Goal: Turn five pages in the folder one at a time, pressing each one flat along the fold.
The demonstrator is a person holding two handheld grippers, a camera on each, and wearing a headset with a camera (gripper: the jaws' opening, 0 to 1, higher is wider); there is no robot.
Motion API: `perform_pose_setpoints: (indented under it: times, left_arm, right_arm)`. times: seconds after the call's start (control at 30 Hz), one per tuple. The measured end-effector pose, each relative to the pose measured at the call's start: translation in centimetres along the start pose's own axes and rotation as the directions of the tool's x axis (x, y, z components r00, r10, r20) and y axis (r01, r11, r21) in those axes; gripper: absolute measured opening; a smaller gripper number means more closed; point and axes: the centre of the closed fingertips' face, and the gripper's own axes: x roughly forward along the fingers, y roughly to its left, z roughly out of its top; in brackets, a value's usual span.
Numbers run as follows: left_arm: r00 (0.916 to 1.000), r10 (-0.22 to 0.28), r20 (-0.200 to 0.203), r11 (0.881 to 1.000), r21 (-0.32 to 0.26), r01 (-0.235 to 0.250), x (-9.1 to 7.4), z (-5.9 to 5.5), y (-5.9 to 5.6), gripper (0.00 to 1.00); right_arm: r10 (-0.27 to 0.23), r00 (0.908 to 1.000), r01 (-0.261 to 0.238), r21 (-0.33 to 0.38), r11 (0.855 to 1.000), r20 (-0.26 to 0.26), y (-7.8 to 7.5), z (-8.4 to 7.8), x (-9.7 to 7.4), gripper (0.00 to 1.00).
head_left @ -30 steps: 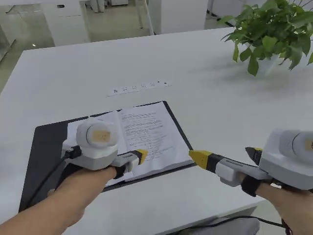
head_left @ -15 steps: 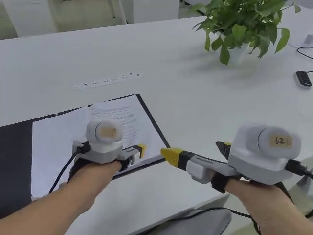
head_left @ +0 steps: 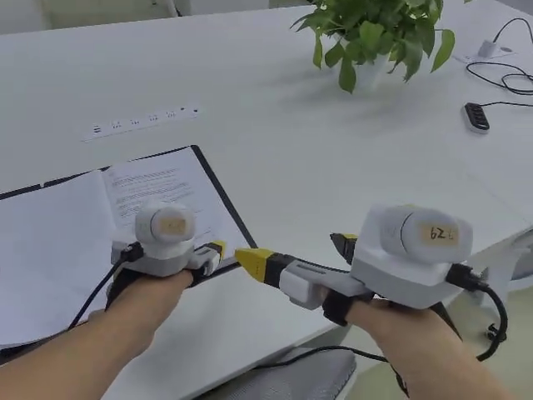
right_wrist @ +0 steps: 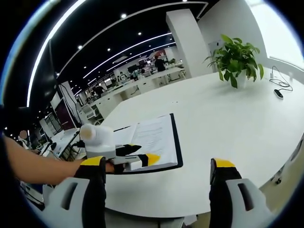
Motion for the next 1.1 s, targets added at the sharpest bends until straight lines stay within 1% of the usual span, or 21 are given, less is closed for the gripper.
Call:
perform_pose_setpoints:
  times: [0.1, 0.2, 0.27, 0.33, 0.4, 0.47, 0.57, 0.6, 0.63, 0.7, 0.77, 0.8, 0.93, 1.1]
  left_arm:
    - [1.0000, 0.006, -0.005, 1.000, -0.007, -0.006, 0.5, -0.2, 0.1, 0.55]
    - [0.9999, 0.006, -0.012, 1.000, -0.011, -0.006, 1.1, -0.6, -0.2, 0.55]
    - [0.9996, 0.018, -0.023, 1.000, -0.003, -0.018, 1.4, -1.1, -0.3, 0.53]
    - [0.9986, 0.036, -0.039, 0.999, 0.004, -0.036, 1.6, -1.9, -0.2, 0.47]
    - [0.9986, 0.052, -0.009, 0.999, 0.008, -0.052, 1.6, -2.0, -0.1, 0.46]
    - [0.9978, 0.064, 0.017, 0.998, -0.002, -0.064, 1.6, -2.0, 0.0, 0.46]
    - [0.9933, 0.094, 0.067, 0.995, -0.017, -0.093, 1.5, -2.0, 0.5, 0.41]
    - [0.9906, 0.101, 0.092, 0.995, -0.004, -0.101, 1.4, -1.7, 0.8, 0.37]
    - [0.9912, 0.099, 0.088, 0.995, -0.011, -0.098, 1.4, -2.0, 0.8, 0.35]
    - [0.9887, 0.097, 0.114, 0.995, 0.000, -0.098, 1.2, -2.0, 0.9, 0.32]
    - [0.9871, 0.093, 0.130, 0.995, 0.012, -0.095, 1.2, -2.0, 0.9, 0.31]
    - [0.9867, 0.093, 0.133, 0.995, 0.009, -0.095, 1.2, -2.0, 0.9, 0.31]
    - [0.9810, 0.091, 0.171, 0.996, -0.005, -0.092, 1.0, -2.0, 0.8, 0.31]
    - [0.9786, 0.085, 0.188, 0.996, -0.011, -0.084, 1.0, -2.1, 1.0, 0.30]
  right_arm:
    - [0.003, 1.0000, -0.003, 0.003, 1.000, -0.001, 0.0, -0.1, 0.1, 0.90]
    - [0.009, 0.9999, -0.009, 0.008, 1.000, -0.006, 0.1, -0.3, 0.2, 0.89]
    - [0.010, 0.9999, -0.010, 0.007, 1.000, -0.011, 0.0, -0.4, 0.3, 0.89]
    - [0.008, 0.9998, -0.008, 0.010, 1.000, -0.018, -0.1, -0.6, 0.3, 0.89]
    - [0.008, 0.9998, -0.008, 0.015, 1.000, -0.018, -0.2, -0.7, 0.4, 0.89]
    - [0.005, 0.9996, -0.005, 0.019, 1.000, -0.026, -0.4, -1.0, 0.5, 0.88]
    - [0.007, 0.9993, -0.006, 0.026, 1.000, -0.036, -0.5, -1.3, 0.7, 0.88]
    - [0.007, 0.9993, -0.006, 0.027, 1.000, -0.037, -0.5, -1.3, 0.7, 0.88]
    - [0.007, 0.9992, -0.006, 0.029, 1.000, -0.040, -0.5, -1.4, 0.8, 0.88]
    - [0.011, 0.9990, -0.009, 0.031, 0.999, -0.043, -0.5, -1.5, 0.9, 0.88]
    - [0.012, 0.9989, -0.010, 0.038, 0.999, -0.045, -0.5, -1.4, 1.0, 0.87]
    - [0.012, 0.9989, -0.010, 0.042, 0.999, -0.045, -0.6, -1.4, 1.1, 0.87]
    - [0.007, 0.9988, -0.005, 0.054, 0.999, -0.049, -0.9, -1.5, 1.2, 0.86]
    - [0.004, 0.9991, -0.001, 0.070, 0.998, -0.043, -1.1, -1.3, 1.3, 0.85]
